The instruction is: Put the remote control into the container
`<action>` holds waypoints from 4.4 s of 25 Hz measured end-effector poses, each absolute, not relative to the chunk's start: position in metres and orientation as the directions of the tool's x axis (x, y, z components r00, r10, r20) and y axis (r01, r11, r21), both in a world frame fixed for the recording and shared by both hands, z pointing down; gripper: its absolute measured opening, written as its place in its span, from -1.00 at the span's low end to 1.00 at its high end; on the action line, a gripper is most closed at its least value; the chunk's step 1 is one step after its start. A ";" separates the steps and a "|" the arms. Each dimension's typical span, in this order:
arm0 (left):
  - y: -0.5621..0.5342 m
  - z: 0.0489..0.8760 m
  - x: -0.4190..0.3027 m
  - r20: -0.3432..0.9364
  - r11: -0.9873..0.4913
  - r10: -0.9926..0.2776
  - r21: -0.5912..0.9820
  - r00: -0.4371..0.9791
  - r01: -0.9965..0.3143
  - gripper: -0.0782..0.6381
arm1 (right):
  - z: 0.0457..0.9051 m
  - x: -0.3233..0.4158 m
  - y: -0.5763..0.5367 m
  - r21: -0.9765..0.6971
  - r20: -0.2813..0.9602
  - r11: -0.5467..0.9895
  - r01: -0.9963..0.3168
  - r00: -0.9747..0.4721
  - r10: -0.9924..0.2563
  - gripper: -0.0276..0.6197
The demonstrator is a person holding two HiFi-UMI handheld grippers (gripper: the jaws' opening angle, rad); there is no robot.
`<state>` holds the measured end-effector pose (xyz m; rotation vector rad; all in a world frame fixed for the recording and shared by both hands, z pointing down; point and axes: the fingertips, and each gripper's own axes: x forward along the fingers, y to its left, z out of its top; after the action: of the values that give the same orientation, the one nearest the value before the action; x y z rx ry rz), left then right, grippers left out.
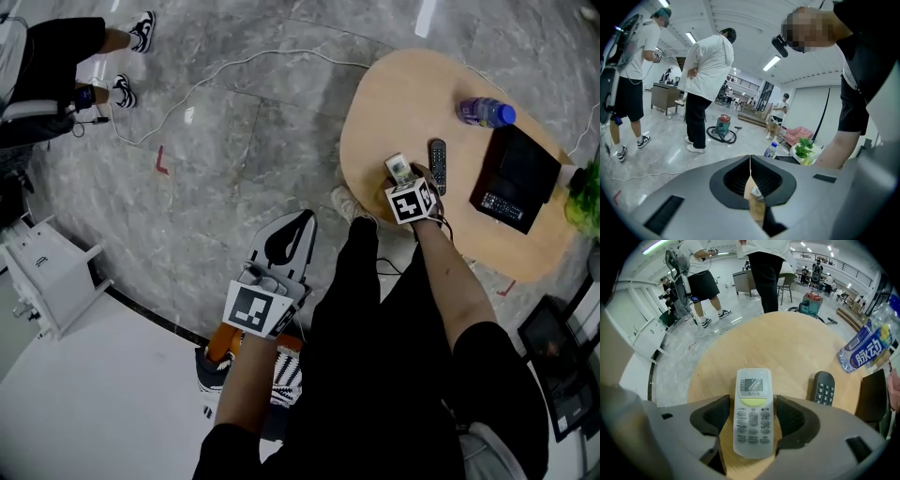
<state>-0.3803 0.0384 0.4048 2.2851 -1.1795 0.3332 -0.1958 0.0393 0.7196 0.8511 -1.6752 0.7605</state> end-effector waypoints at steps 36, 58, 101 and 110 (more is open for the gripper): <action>0.064 0.373 -0.214 0.394 -0.550 -0.659 0.329 0.641 -0.768 -0.76 | 0.591 -0.088 0.040 0.049 0.878 0.726 -0.686 -0.317 -0.359 -0.11; 0.076 0.399 -0.066 0.426 -0.608 -0.581 0.339 0.693 -0.718 -0.76 | 0.634 0.120 0.072 0.154 0.941 0.782 -0.604 -0.151 -0.302 -0.11; 0.091 0.456 -0.047 0.479 -0.501 -0.570 0.442 0.668 -0.744 -0.76 | 0.696 0.113 0.083 0.024 0.959 0.912 -0.409 -0.247 -0.136 -0.11; 0.087 0.445 -0.054 0.474 -0.531 -0.571 0.409 0.670 -0.742 -0.76 | 0.680 0.116 0.077 0.086 0.955 0.891 -0.446 -0.217 -0.201 -0.11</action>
<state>-0.0541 0.0867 0.4450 2.2915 -1.0099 0.3789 0.1155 0.0774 0.6802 0.4871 -1.8002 0.2420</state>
